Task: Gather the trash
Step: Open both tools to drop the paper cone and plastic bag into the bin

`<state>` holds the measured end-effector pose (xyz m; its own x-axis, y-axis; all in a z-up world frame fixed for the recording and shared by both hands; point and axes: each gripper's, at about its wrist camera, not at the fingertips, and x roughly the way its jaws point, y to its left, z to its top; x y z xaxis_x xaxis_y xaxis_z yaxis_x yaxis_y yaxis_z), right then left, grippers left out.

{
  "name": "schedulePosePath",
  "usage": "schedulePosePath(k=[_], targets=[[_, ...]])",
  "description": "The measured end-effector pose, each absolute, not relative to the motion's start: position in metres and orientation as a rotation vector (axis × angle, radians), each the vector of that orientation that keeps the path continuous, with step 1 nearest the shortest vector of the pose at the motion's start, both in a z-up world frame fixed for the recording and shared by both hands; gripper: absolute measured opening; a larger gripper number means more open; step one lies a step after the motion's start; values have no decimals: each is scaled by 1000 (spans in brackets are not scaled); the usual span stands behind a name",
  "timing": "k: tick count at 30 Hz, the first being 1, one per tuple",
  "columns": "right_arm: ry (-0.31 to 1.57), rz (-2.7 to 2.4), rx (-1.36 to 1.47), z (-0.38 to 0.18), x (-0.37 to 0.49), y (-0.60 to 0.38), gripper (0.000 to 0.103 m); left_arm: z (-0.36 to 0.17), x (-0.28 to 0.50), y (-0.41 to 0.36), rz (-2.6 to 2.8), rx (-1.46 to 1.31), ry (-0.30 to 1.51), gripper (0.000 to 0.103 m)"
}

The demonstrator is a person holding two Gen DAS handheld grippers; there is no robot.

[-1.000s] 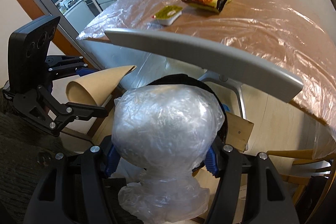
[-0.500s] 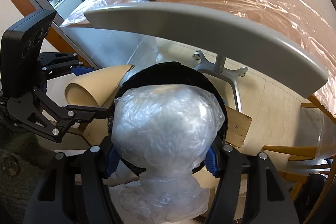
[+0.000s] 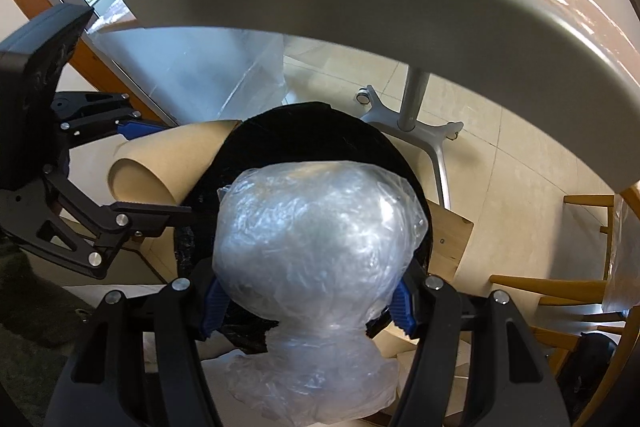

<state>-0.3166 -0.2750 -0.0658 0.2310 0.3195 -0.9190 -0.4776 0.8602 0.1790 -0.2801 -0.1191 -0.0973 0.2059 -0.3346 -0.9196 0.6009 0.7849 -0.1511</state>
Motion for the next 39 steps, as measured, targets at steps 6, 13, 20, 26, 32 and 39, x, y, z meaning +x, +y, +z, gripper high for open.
schedulePosePath(k=[6,13,20,26,32,39], targets=[[1229,537,-182,-74,-317,-264,63,-103,-277,-121,-655,269,1202,71],[1239,510,-197,-80,-314,-255,63,-111,-274,-125,-643,278,1206,71],[1249,481,-185,-87,-311,-256,63,-119,-272,-127,-633,290,1214,71],[1257,471,-180,-91,-310,-256,63,-121,-270,-129,-625,295,1218,71],[1258,468,-177,-92,-308,-256,63,-124,-267,-129,-623,310,1213,71],[1257,466,-177,-91,-308,-256,63,-124,-265,-129,-622,321,1207,71]])
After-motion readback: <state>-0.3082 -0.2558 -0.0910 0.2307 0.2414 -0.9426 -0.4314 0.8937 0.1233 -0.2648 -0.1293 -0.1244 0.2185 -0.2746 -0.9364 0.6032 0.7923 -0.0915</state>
